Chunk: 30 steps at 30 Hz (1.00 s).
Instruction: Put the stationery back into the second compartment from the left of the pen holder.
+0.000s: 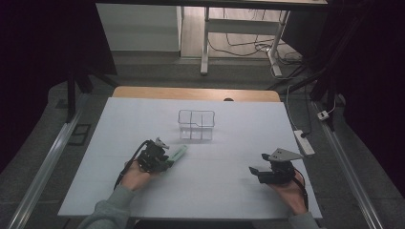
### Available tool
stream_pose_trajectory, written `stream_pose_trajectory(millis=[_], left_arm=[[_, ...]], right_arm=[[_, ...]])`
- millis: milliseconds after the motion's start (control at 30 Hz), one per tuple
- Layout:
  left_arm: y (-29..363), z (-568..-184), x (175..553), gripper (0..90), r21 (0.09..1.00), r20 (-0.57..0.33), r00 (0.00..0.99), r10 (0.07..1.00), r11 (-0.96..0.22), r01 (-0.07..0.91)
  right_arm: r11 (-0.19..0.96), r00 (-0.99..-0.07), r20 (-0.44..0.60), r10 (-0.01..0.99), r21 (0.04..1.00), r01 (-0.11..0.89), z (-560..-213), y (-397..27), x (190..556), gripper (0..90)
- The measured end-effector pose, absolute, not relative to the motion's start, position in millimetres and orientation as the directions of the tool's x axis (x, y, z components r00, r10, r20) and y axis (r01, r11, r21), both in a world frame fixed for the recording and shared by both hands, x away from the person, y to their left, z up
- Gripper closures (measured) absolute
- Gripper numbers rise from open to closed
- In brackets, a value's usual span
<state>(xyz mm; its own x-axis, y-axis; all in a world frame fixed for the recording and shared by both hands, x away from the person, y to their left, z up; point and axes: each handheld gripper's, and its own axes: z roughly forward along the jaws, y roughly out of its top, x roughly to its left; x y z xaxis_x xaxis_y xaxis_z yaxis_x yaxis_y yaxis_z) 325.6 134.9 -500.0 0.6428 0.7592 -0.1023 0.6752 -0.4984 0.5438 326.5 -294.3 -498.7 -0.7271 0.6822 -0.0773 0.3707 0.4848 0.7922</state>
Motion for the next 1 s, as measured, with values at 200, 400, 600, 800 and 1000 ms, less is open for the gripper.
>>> stream_pose_trajectory(millis=[200,400,600,800,1000], left_arm=[[149.4,-489.8,323.1,66.7,0.595,-0.134,0.679,0.722,-0.489,0.638],[159.1,-482.2,321.6,66.7,0.631,-0.154,0.704,0.693,-0.479,0.610],[160.5,-477.1,323.5,66.7,0.657,-0.139,0.741,0.657,-0.499,0.565],[157.9,-470.5,327.4,66.7,0.680,-0.112,0.789,0.604,-0.533,0.503],[156.3,-466.7,326.6,66.7,0.698,-0.112,0.819,0.563,-0.542,0.468]], right_arm=[[0.481,-0.731,-0.074,0.679,0.797,0.366,-498.5,-293.8,326.5,25.3],[0.485,-0.735,-0.076,0.674,0.796,0.362,-498.4,-292.4,326.4,25.3],[0.485,-0.738,-0.079,0.670,0.798,0.356,-498.7,-290.6,326.5,25.3],[0.481,-0.741,-0.072,0.668,0.802,0.355,-498.5,-287.5,327.9,25.5],[0.483,-0.745,-0.071,0.663,0.801,0.353,-497.7,-283.9,327.5,25.4]])
